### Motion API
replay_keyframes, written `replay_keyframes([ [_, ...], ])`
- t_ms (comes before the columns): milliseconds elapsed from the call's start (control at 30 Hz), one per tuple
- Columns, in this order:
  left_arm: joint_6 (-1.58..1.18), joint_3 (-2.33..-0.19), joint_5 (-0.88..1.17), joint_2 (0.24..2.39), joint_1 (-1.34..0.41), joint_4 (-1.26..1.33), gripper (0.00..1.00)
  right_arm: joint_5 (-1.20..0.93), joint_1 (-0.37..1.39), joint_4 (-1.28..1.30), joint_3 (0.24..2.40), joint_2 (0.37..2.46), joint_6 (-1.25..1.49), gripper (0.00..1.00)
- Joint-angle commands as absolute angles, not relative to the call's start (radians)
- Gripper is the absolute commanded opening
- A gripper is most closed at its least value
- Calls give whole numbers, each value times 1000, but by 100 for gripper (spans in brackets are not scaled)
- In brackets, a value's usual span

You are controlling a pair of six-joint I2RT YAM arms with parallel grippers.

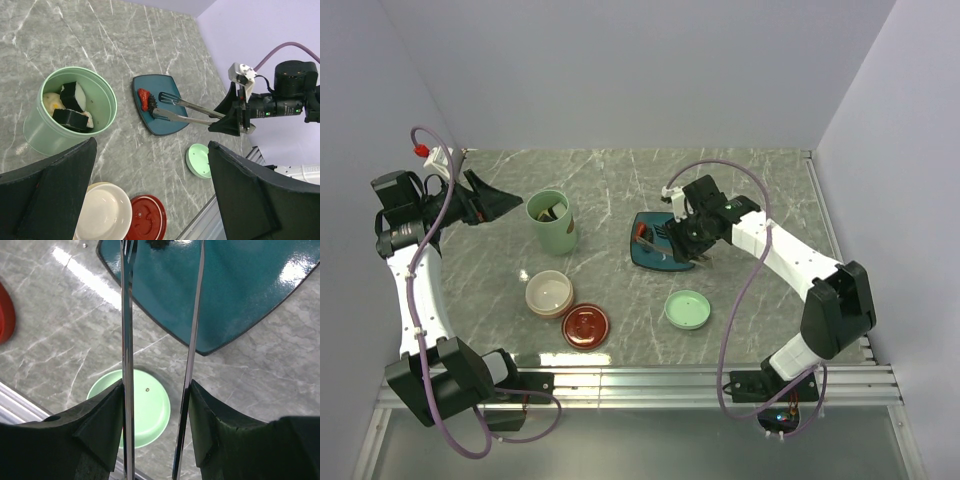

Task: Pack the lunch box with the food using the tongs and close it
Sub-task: Pick up the food using the clamp

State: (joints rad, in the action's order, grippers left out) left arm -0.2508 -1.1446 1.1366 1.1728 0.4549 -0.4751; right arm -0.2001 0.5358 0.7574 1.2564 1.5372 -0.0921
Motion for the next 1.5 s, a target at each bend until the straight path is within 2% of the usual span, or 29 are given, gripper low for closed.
replay_keyframes([
  [0, -239, -1140, 1155, 1140, 459, -448, 99, -170, 534, 696, 1269, 1551, -69, 57],
  [133, -238, -1143, 1157, 1144, 459, -449, 100, -138, 532, 689, 1258, 1571, -69, 56],
  [267, -238, -1149, 1158, 1149, 459, -449, 99, -115, 528, 695, 1243, 1546, -80, 49],
  [433, -250, -1146, 1163, 1158, 459, -433, 99, -86, 502, 713, 1224, 1499, -110, 45],
  [667, -272, -1143, 1167, 1160, 459, -408, 99, -104, 495, 723, 1233, 1520, -129, 46],
  [967, -247, -1160, 1163, 1163, 460, -436, 99, -173, 497, 741, 1282, 1562, -143, 54],
  [1200, -256, -1146, 1161, 1164, 459, -422, 99, -183, 497, 732, 1290, 1586, -141, 53],
  [1467, -232, -1160, 1152, 1166, 460, -449, 99, -179, 485, 755, 1316, 1637, -132, 46],
])
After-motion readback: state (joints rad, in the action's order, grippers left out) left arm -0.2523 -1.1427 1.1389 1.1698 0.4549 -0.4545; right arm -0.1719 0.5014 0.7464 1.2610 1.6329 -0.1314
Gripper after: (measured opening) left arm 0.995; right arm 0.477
